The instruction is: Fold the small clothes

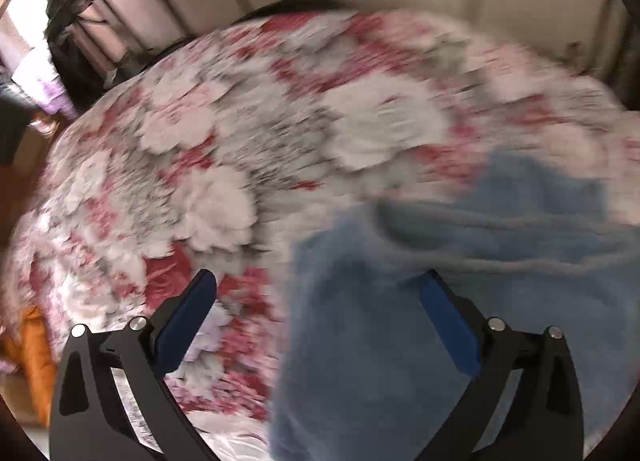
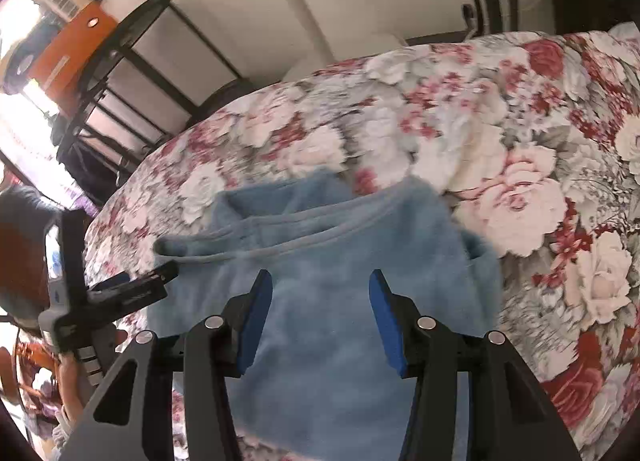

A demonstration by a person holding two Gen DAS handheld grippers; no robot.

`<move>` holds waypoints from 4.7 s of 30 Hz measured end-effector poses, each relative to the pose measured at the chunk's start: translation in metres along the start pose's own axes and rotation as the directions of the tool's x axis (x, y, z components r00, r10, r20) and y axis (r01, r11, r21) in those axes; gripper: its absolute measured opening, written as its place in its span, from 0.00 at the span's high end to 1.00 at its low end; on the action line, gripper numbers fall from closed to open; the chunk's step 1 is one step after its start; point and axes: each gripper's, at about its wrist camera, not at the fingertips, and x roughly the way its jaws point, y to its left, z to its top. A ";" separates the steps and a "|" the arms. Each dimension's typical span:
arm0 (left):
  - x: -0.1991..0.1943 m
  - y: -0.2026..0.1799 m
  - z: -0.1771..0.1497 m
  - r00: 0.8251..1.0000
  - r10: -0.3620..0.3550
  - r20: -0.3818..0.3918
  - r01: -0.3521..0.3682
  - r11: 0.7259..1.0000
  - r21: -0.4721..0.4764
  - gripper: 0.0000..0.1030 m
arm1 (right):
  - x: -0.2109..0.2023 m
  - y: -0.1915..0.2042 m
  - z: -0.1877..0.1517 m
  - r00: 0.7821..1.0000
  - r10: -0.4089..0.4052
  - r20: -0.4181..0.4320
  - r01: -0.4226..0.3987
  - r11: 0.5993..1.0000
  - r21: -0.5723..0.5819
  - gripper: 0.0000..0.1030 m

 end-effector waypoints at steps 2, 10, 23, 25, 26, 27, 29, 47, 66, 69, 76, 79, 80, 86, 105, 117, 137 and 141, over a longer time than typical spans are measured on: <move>0.011 0.010 0.003 0.997 -0.074 -0.031 0.072 0.995 -0.073 0.04 | 0.003 -0.012 0.005 1.000 0.028 0.007 -0.028 0.999 0.039 0.51; 0.041 0.013 0.010 0.992 -0.097 -0.084 0.087 0.989 -0.119 0.04 | 0.034 -0.055 0.004 0.998 0.042 -0.056 -0.032 0.987 0.155 0.57; -0.016 -0.023 -0.014 0.975 -0.211 -0.065 0.216 0.974 0.071 0.05 | 0.015 0.020 -0.017 0.989 0.060 -0.138 -0.070 0.995 -0.069 0.39; 0.003 -0.041 -0.031 0.988 -0.097 -0.121 0.115 0.981 0.157 0.04 | 0.034 0.020 -0.030 0.975 0.006 -0.223 -0.028 0.995 -0.094 0.38; 0.009 -0.046 -0.038 0.988 -0.076 -0.133 0.099 0.979 0.180 0.04 | 0.042 0.018 -0.037 0.970 -0.011 -0.242 -0.016 0.994 -0.106 0.38; 0.011 -0.045 -0.044 0.988 -0.075 -0.138 0.099 0.979 0.177 0.04 | 0.045 0.019 -0.040 0.970 -0.019 -0.243 -0.009 0.993 -0.116 0.38; 0.004 -0.041 -0.042 0.986 -0.088 -0.143 0.108 0.984 0.144 0.04 | 0.039 0.023 -0.039 0.973 -0.026 -0.231 0.000 0.994 -0.114 0.38; -0.059 -0.056 -0.077 0.991 -0.110 -0.075 0.123 0.971 0.203 0.05 | -0.034 0.020 -0.023 0.996 0.019 -0.093 -0.028 0.995 -0.100 0.28; -0.169 -0.031 -0.158 0.989 -0.097 0.107 0.079 0.983 0.165 0.05 | -0.155 -0.017 -0.077 0.968 0.198 0.153 -0.234 0.935 0.267 0.04; -0.164 -0.027 -0.162 0.991 -0.060 0.116 0.037 0.982 0.187 0.05 | -0.153 -0.029 -0.080 0.974 0.166 0.151 -0.204 0.937 0.285 0.04; -0.126 0.000 -0.143 0.993 -0.112 0.030 0.109 0.990 0.087 0.05 | -0.141 -0.069 -0.084 0.975 0.115 0.189 -0.180 0.909 0.377 0.04; -0.112 -0.002 -0.134 0.990 -0.142 -0.003 0.142 0.989 0.052 0.05 | -0.123 -0.085 -0.091 0.959 0.226 0.169 -0.279 0.843 0.460 0.04; -0.107 -0.006 -0.131 0.988 -0.156 -0.019 0.157 0.987 0.044 0.05 | -0.117 -0.090 -0.094 0.955 0.253 0.158 -0.298 0.822 0.486 0.04; -0.101 -0.041 -0.128 0.984 -0.175 -0.046 0.178 0.979 0.101 0.05 | -0.093 -0.097 -0.103 0.967 0.247 0.058 -0.241 0.821 0.517 0.04; -0.058 -0.053 -0.116 0.974 -0.179 -0.136 0.188 0.980 0.059 0.05 | -0.043 -0.098 -0.115 0.968 0.244 -0.062 -0.166 0.805 0.569 0.04; -0.036 -0.087 -0.122 0.984 -0.095 -0.152 0.119 0.980 0.157 0.05 | -0.020 -0.092 -0.103 0.996 0.082 -0.022 -0.059 0.857 0.512 0.22; 0.003 0.013 -0.110 0.942 -0.259 -0.212 0.224 0.959 -0.176 0.04 | -0.053 -0.091 -0.085 0.996 -0.025 0.088 -0.017 0.892 0.451 0.27; 0.021 0.036 -0.114 0.896 -0.379 -0.232 0.317 0.911 -0.264 0.04 | -0.060 -0.073 -0.076 0.990 -0.009 0.141 -0.043 0.931 0.362 0.28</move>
